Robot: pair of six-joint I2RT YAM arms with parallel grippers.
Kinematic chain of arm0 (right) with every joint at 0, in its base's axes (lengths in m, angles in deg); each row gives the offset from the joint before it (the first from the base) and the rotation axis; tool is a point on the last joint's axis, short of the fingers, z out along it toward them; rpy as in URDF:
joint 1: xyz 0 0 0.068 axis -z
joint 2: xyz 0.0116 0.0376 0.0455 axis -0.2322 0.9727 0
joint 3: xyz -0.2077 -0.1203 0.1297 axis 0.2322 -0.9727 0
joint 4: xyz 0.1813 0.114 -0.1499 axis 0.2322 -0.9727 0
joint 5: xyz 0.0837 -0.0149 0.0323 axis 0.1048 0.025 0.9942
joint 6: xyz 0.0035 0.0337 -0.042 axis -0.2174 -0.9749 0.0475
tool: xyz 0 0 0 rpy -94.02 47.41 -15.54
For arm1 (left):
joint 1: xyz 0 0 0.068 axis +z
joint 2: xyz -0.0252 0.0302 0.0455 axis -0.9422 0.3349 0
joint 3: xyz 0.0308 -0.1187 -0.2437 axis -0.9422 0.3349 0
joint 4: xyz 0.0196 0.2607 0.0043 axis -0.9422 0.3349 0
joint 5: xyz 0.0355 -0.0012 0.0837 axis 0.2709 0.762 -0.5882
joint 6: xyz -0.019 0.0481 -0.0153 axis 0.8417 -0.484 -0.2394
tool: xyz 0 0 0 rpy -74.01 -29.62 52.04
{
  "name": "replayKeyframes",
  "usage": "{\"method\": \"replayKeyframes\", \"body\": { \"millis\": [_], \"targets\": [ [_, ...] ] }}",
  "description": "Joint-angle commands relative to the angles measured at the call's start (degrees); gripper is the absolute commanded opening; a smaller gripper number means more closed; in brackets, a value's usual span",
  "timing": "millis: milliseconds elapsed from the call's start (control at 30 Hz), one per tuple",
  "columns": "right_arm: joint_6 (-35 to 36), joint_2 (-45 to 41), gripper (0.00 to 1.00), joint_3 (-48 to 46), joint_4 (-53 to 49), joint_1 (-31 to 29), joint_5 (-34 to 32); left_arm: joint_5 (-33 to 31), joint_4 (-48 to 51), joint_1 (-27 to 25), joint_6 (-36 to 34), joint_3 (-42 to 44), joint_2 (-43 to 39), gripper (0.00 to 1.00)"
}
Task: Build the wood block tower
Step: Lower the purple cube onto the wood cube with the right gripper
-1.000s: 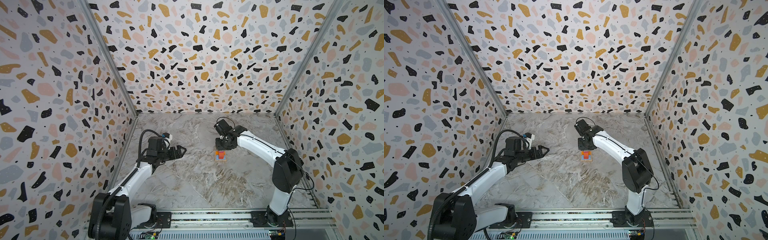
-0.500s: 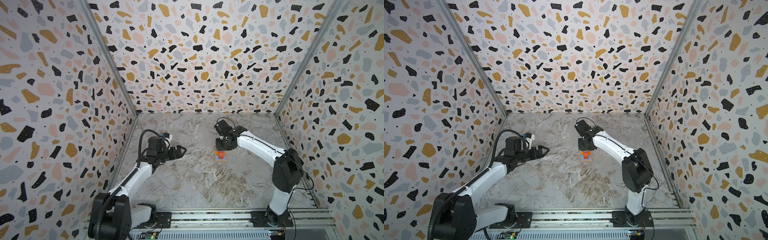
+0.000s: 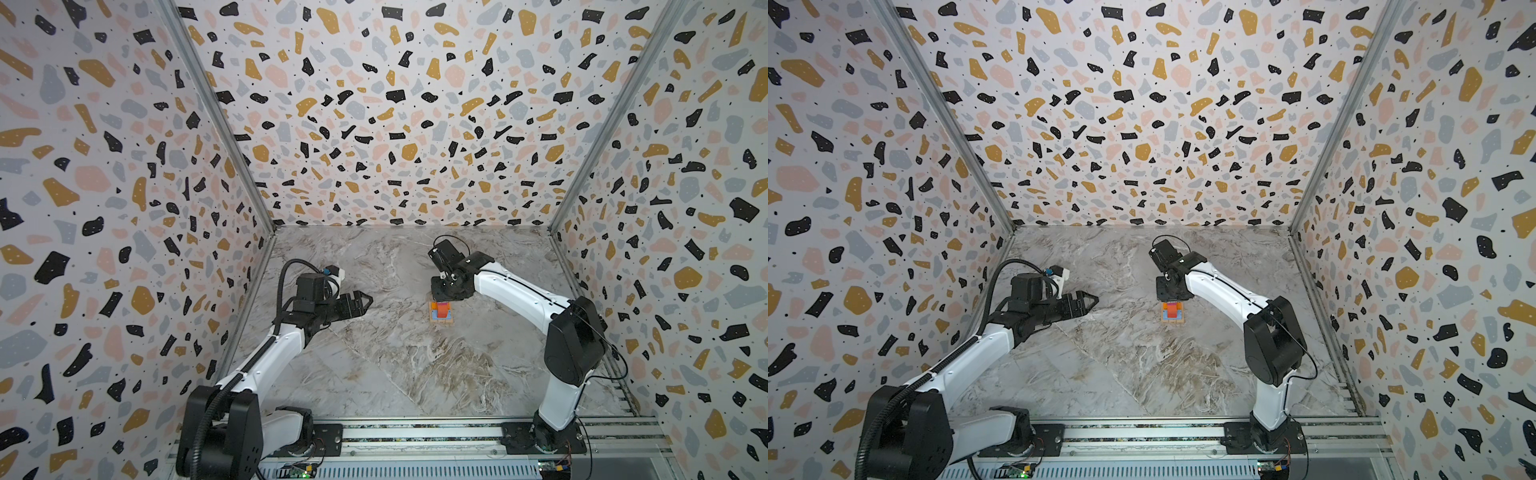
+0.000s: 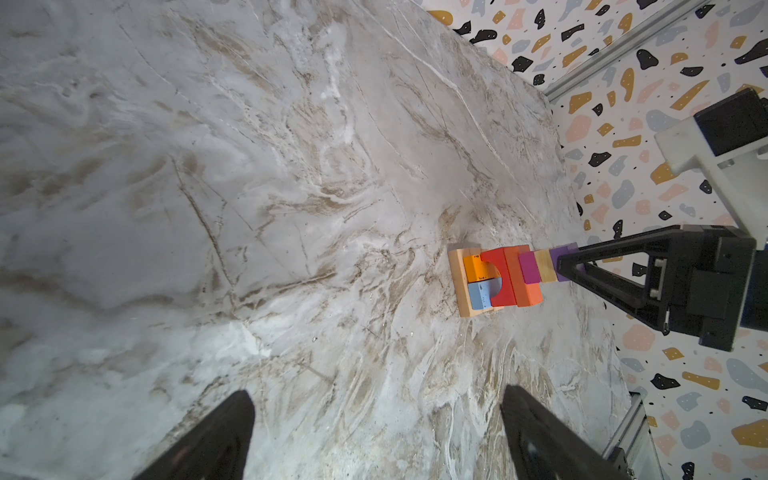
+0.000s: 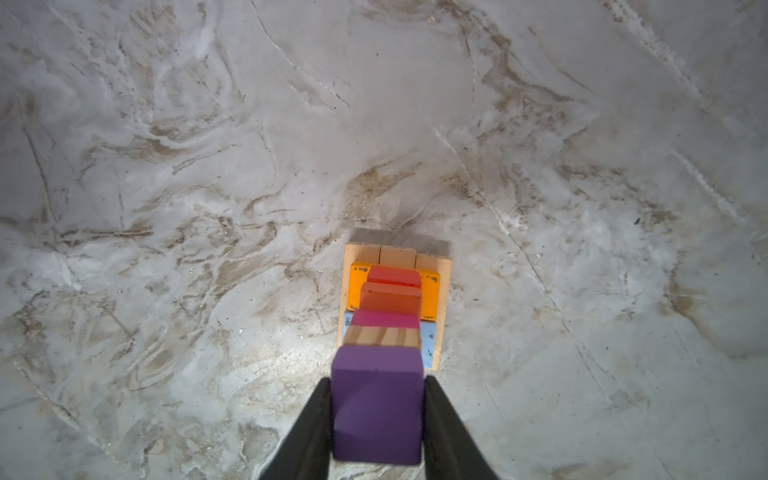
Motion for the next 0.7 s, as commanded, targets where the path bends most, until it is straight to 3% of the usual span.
{"method": "replayKeyframes", "body": {
  "millis": [0, 333, 667],
  "targets": [
    [0.23, -0.95, 0.42, -0.42, -0.87, 0.21, 0.06, 0.54, -1.86, -0.28, 0.02, -0.11, -0.41, 0.94],
    [0.29, -1.06, 0.58, -0.38, -0.74, 0.29, -0.38, 0.46, -1.86, -0.27, -0.06, -0.16, -0.41, 0.94],
    [0.23, 0.57, 0.54, 0.39, -0.18, 0.61, -0.36, 0.51, -1.87, -0.36, -0.06, -0.11, -0.50, 0.94]
  ]
}}
